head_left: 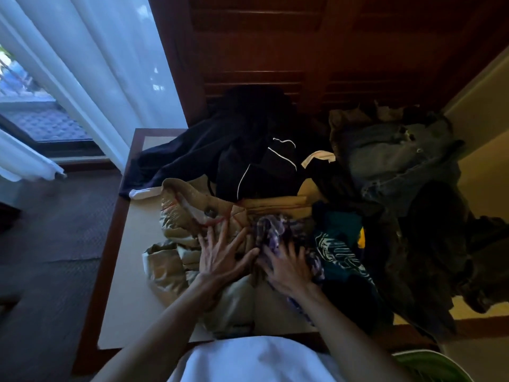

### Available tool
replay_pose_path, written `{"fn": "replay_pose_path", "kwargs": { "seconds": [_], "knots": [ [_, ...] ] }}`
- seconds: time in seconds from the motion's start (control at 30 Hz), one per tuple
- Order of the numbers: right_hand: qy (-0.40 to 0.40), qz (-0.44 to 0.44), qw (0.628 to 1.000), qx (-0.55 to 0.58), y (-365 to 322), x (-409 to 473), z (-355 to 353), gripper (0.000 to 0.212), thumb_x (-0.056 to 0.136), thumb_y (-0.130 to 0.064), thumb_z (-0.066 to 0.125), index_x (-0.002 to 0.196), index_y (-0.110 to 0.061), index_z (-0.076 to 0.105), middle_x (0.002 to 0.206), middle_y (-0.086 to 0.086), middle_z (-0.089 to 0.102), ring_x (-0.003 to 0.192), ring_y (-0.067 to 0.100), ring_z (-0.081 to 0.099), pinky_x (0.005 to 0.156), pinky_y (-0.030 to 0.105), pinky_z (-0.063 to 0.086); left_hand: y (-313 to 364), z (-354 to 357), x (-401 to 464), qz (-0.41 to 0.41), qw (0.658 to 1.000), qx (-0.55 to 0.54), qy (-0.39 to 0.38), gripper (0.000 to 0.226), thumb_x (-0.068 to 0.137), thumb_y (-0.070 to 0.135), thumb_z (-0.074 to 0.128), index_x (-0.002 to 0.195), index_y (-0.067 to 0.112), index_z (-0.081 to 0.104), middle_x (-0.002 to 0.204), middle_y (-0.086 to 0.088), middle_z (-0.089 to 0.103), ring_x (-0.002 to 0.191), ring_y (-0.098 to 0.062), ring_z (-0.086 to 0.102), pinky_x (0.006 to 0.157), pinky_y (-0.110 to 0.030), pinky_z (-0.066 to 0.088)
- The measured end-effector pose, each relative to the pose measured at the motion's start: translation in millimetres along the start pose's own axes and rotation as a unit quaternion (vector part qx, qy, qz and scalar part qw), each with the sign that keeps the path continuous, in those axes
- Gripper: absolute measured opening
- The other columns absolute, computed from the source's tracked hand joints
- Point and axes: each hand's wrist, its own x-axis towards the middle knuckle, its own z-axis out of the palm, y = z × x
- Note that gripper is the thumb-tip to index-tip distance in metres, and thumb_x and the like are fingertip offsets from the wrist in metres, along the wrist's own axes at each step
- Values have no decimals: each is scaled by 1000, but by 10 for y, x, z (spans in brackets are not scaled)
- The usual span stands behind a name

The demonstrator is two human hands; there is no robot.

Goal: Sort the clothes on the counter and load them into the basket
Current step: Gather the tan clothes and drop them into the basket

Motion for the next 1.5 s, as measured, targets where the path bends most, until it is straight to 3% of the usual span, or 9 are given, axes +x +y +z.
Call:
{"fn": "replay_pose_path", "kwargs": {
  "seconds": [0.13, 0.23, 0.4, 0.63, 0.8, 1.0, 1.1, 1.2, 1.5],
  "knots": [
    [66, 53, 996, 30, -163, 133, 106, 49, 99, -63, 28, 118, -35, 63, 129, 19, 58, 117, 43, 51, 90, 54, 47, -23, 42, 165, -5, 996, 26, 82, 61, 90, 78, 39, 129, 39, 64, 144, -21, 47, 121, -50, 48, 96, -60, 45],
    [122, 39, 988, 82, -149, 180, 5, 50, 100, -60, 33, 101, -26, 70, 113, 18, 67, 105, 40, 61, 76, 43, 53, -103, 53, 259, 5, 992, 14, 124, 56, 92, 73, 40, 112, 32, 71, 123, -19, 57, 98, -45, 59, 76, -48, 52],
    [143, 95, 971, 166, -200, 151, -123, 70, 95, -72, 22, 84, -21, 68, 83, 3, 71, 82, 26, 68, 62, 33, 48, -210, -75, 207, 6, 991, -43, 128, 60, 88, 79, 37, 89, 30, 72, 101, -7, 64, 75, -40, 70, 56, -39, 54],
    [294, 67, 929, 217, -773, -235, -613, 55, 101, -53, 44, 63, -18, 60, 59, -6, 59, 58, 8, 51, 51, 25, 30, -345, -547, -211, 61, 963, -140, 224, 65, 89, 78, 44, 75, 23, 76, 74, 0, 67, 57, -25, 65, 50, -34, 54],
    [343, 100, 910, 210, -1057, -690, -1045, 49, 102, -52, 44, 61, -27, 52, 59, -11, 51, 58, 5, 46, 53, 20, 31, -299, -1123, -493, 117, 943, -217, 222, 60, 93, 76, 42, 74, 27, 72, 69, 11, 65, 56, -8, 61, 52, -31, 55],
    [441, 178, 867, 150, -808, -1521, -1286, 49, 103, -48, 45, 63, -24, 58, 62, -8, 57, 59, 9, 52, 50, 25, 39, 251, -1562, -793, 261, 908, -232, 233, 47, 95, 70, 49, 59, 40, 44, 58, 18, 47, 51, -3, 52, 50, -23, 48],
    [476, 220, 844, 114, -574, -2049, -1330, 45, 104, -46, 45, 62, -31, 46, 60, -12, 46, 55, 6, 44, 49, 21, 27, 701, -1650, -1040, 329, 878, -245, 245, 45, 94, 61, 60, 60, 32, 56, 57, 17, 52, 53, -3, 54, 49, -23, 46],
    [493, 274, 820, 98, -307, -2662, -1235, 44, 105, -46, 44, 63, -33, 44, 61, -11, 45, 56, 10, 46, 49, 27, 29, 1242, -1611, -1326, 401, 850, -258, 224, 49, 95, 57, 63, 59, 23, 62, 57, 10, 59, 51, -9, 56, 47, -31, 48],
    [471, 457, 748, 101, 544, -4689, -492, 49, 103, -53, 39, 60, -31, 51, 68, -9, 52, 62, 16, 54, 51, 29, 29, 3042, -1055, -2557, 530, 780, -303, 135, 57, 95, 55, 64, 55, 17, 54, 50, 7, 50, 42, -12, 48, 42, -38, 44]
  ]
}}
